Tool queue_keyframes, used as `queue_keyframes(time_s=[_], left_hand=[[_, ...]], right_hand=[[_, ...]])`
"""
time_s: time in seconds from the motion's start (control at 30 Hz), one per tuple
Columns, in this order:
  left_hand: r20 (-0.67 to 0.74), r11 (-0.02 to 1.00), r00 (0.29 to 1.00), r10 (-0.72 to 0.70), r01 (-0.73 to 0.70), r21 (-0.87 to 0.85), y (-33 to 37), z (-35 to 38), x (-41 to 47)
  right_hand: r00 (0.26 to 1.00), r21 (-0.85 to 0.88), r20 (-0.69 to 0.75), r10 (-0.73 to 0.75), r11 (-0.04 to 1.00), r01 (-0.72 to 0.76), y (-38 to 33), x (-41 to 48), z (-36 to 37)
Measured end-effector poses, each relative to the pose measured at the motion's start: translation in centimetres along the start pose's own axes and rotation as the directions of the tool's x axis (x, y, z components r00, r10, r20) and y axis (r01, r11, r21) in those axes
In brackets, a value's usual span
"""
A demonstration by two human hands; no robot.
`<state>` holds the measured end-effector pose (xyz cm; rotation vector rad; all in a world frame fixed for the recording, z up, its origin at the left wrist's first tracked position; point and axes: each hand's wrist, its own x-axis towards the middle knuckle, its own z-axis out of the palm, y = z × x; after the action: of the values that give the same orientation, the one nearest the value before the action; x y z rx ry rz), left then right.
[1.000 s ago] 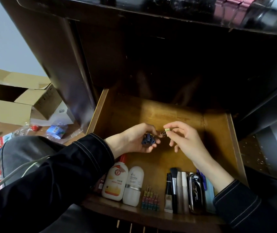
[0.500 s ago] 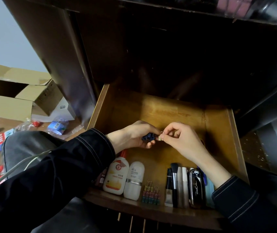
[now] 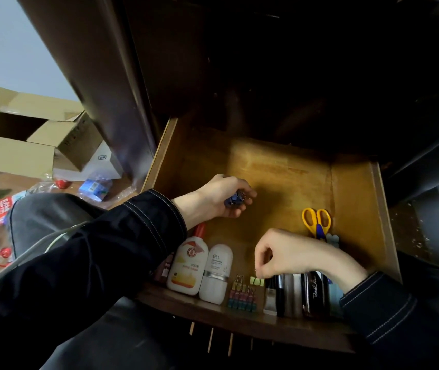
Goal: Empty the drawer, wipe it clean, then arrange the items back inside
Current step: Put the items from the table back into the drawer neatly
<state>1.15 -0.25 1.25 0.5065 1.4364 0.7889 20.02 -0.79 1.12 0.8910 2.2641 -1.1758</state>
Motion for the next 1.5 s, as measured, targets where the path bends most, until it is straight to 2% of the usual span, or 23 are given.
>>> queue_keyframes(time_s=[0.47,1.13,1.37,1.5], left_hand=[[0.021,1.000,1.000,-0.003,0.003,-0.002,0.0,0.2,-0.4],[0.016,1.000,1.000,-0.007,0.007,-0.013,0.2,0.2,-0.5],[0.015,1.000,1.000,0.001,0.000,-0.018,0.2,0.0,-0.5],[0.022,1.000,1.000,-0.005,0.005,-0.014,0.1,0.0,-0.4]], right_hand=[[0.997,-0.083,0.079,0.020,0.996,-0.013,-0.2,0.8,1.4],[0.996,-0.010,0.091,-0.023,1.000,0.024,-0.2,1.2,1.6],[0.998,0.040,-0.061,-0.024,0.999,0.026,-0.4,1.4,1.5],[0.997,-0.012,-0.045,-0.069,0.998,0.069,-0.8,1.8,2.2]])
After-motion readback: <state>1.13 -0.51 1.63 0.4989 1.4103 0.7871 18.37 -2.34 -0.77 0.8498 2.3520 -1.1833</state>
